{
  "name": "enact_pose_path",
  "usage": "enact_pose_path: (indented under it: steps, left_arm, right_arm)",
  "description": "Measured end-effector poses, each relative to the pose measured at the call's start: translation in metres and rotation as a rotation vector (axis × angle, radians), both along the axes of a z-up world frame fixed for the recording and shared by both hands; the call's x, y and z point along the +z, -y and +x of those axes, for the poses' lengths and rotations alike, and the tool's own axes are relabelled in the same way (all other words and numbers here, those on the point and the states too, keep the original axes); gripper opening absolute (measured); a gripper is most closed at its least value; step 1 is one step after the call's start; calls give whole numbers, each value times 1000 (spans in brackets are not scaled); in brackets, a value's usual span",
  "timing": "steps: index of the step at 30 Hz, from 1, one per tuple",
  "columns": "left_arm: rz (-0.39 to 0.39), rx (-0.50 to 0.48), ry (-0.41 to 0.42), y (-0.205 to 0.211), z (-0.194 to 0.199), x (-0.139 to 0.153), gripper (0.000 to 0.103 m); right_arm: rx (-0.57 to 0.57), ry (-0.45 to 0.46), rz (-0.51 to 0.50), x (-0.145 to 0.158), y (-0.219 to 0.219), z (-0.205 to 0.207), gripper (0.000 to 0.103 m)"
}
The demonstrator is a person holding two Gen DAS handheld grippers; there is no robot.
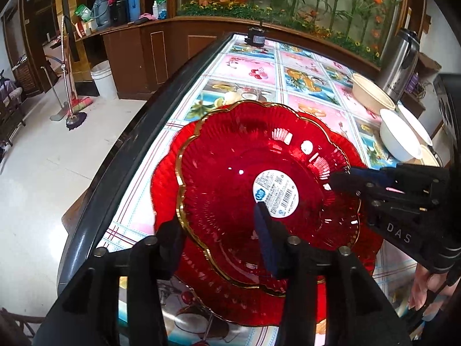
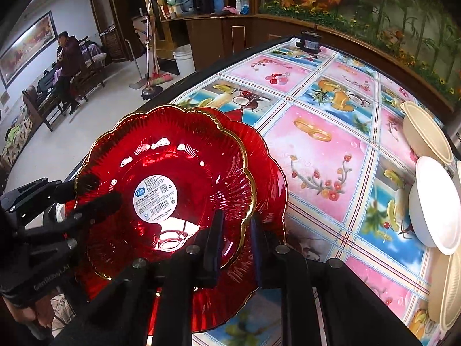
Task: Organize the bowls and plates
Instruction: 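Lower the small red plate onto the large red plate with the left tool, then open the left tool and withdraw it from the red plates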
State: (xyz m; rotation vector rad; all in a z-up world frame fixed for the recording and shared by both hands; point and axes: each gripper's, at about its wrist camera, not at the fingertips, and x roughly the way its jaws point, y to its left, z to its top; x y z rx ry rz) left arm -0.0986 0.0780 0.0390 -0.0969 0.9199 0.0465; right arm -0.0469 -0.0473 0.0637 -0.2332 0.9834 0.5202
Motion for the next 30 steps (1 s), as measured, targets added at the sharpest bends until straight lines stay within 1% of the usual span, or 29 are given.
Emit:
enact_pose_path:
  steps: [1,3,6,14,17,19,21,23,30]
  left_arm:
    - [8,-3,-7,2,0,0,49]
    - [18,-12,-15,5,0,0,57]
    - [33,-17,-25,9,0,1,61]
    - [27,-5,-46,7,1,5,62]
    - [35,3,-53,7,1,7,63]
    - [53,13,-44,8,0,9,75]
    - [51,13,-23,7,-2,13,80]
    - [58,21,-16,6,-1,16,80]
    - [87,59,30,4,-6,28,80]
  right_arm:
    - [1,-1,0,0,0,0,17]
    - [-2,-1,4,0,0,0,18]
    - [-3,-2,16,1,0,0,20]
    - [-4,-19,67,4,6,-1,21]
    - [-4,-19,91,7,10,-3,22]
    - [-6,-16,115,9,15,-5,22]
    - [-15,4,125,14,18,-7,27]
    - [-16,24,136,19,22,-10,32]
    - [-64,60,203,35,53,-16,32]
